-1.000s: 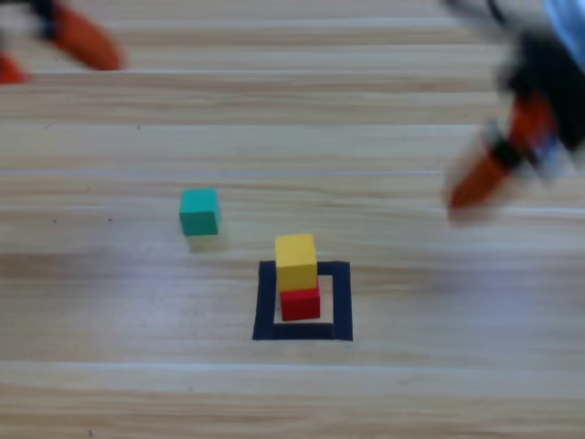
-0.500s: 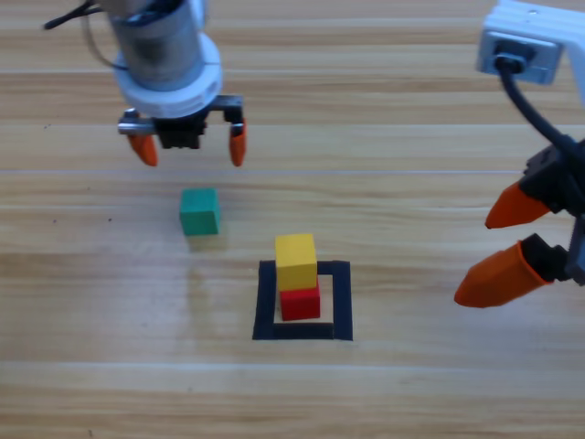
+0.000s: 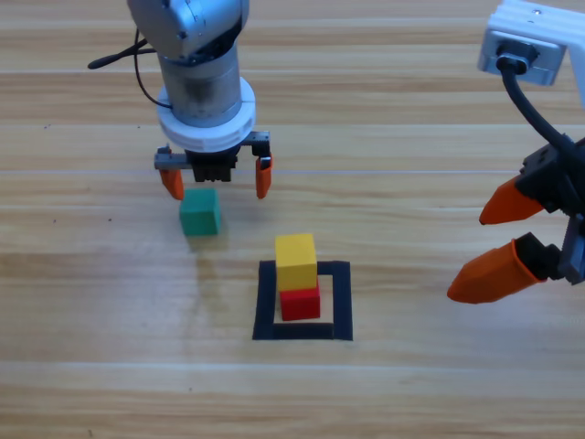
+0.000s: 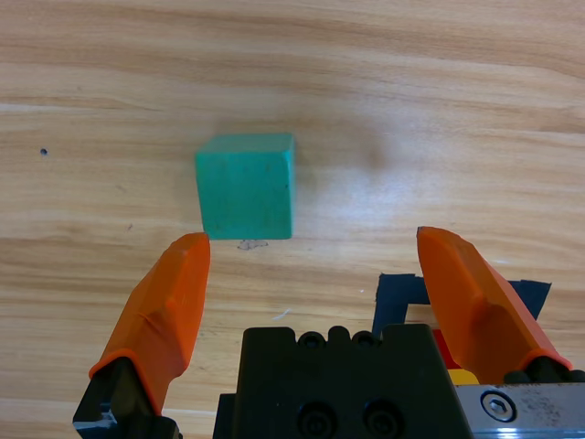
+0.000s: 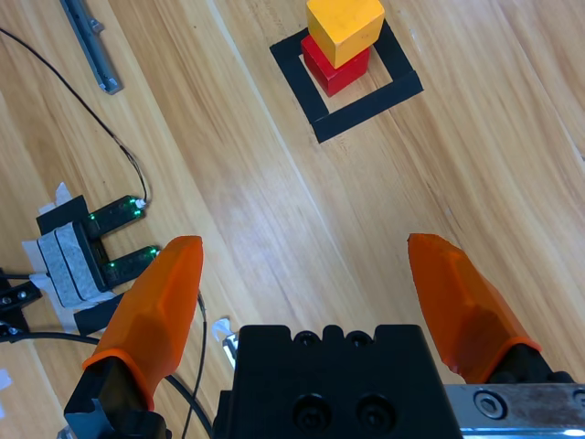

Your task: Stack the blocks in the rectangular block: red at the bottom, yellow in the middle, green on top

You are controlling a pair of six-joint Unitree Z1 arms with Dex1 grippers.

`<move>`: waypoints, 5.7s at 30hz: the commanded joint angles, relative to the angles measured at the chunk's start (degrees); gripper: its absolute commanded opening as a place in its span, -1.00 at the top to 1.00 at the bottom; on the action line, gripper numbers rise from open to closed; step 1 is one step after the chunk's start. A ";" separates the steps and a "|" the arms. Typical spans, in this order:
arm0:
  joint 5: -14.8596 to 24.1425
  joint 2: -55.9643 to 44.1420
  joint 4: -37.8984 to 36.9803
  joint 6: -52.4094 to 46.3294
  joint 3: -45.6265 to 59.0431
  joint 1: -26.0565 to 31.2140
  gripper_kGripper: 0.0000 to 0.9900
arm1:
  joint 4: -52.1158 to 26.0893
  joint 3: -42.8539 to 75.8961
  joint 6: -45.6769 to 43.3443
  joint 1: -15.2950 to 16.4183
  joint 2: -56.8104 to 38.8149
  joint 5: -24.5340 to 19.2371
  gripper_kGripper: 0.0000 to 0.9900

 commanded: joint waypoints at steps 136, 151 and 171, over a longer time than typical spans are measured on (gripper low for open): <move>6.38 -9.98 21.91 -20.19 -10.84 -18.05 0.81 | -1.28 1.21 0.72 -1.07 2.24 0.04 -1.00; 2.25 -0.31 21.99 -16.23 -16.55 -17.44 0.81 | -1.28 1.21 0.72 -1.07 2.24 0.12 -1.00; 0.49 2.67 21.99 -17.29 -19.19 -16.30 0.81 | -1.28 1.30 0.72 -1.07 2.33 0.39 -1.00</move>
